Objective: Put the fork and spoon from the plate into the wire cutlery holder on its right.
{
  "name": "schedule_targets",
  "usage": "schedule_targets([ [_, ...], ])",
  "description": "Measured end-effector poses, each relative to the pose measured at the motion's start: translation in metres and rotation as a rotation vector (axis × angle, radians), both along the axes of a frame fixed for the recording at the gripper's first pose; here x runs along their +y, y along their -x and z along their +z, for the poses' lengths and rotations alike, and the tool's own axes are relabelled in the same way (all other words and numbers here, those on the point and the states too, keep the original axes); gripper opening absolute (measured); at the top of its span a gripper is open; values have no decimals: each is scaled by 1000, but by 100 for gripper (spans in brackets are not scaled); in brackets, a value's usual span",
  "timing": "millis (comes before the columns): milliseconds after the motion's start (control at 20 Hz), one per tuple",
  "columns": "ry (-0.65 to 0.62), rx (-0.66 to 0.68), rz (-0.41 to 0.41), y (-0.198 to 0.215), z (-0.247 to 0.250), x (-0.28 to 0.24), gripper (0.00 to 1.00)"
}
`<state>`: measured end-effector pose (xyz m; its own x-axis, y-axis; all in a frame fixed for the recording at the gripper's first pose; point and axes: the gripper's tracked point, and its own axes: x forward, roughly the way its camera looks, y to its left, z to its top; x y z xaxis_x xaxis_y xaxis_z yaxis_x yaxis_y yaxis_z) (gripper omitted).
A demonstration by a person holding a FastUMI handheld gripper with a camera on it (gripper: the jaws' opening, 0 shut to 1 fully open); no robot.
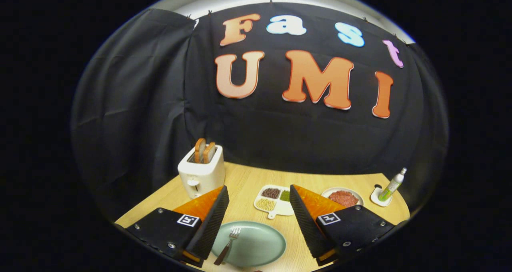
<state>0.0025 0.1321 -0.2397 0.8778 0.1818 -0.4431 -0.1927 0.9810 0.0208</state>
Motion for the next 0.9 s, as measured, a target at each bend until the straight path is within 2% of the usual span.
schedule_targets([
  [350, 31, 527, 100, 55, -127, 38, 92],
  [650, 50, 727, 90, 70, -175, 44, 92],
  [900, 90, 896, 75, 86, -203, 39, 88],
])
